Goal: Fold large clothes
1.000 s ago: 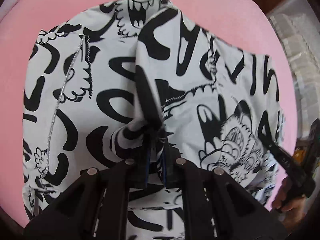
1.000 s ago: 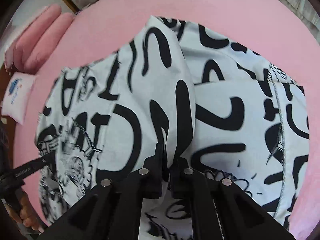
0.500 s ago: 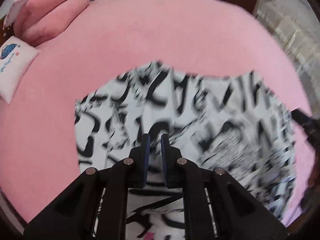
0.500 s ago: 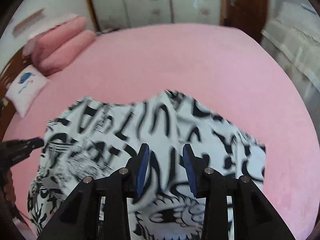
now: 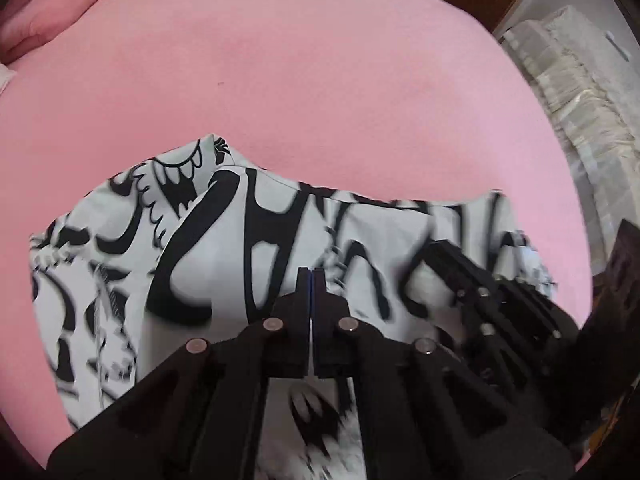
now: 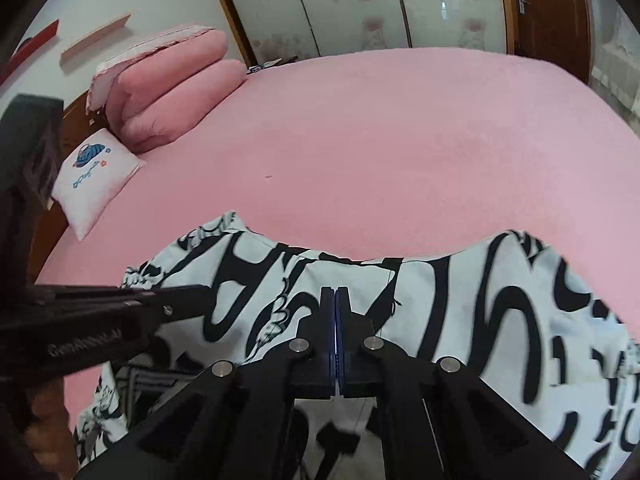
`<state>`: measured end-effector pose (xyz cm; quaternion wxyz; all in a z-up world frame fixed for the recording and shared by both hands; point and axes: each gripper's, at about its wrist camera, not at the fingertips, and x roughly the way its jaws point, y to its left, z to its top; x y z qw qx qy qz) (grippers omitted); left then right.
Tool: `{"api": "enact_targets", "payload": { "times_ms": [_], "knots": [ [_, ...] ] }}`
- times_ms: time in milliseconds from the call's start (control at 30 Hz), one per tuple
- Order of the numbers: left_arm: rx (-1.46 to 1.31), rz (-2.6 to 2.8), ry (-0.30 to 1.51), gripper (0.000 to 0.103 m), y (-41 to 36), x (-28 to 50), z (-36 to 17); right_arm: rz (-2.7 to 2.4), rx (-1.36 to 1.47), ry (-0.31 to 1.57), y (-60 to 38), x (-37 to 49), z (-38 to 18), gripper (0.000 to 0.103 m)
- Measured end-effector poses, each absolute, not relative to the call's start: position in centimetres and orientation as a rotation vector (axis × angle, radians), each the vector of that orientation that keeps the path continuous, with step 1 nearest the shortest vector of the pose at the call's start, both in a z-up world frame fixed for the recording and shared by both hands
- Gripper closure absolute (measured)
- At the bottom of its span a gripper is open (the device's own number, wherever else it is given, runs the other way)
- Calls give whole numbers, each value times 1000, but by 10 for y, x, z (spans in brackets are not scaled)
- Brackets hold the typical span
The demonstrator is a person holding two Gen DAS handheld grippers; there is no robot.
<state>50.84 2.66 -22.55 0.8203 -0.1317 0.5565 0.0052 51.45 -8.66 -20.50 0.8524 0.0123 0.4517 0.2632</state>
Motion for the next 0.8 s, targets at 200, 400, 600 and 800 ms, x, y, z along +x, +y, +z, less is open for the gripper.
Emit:
{"api": "enact_targets", "payload": {
  "times_ms": [200, 400, 600, 800],
  "knots": [
    [-223, 38, 1111, 103, 40, 542, -266, 546, -1, 1024, -95, 557, -248, 102],
    [-205, 91, 1075, 103, 47, 564, -297, 488, 61, 1026, -112, 595, -263, 102],
    [-186, 85, 1073, 103, 54, 577, -295, 418, -16, 1037, -118, 614, -272, 103],
    [-128, 120, 1084, 103, 76, 586, -291, 439, -99, 1037, -123, 616, -267, 103]
  ]
}}
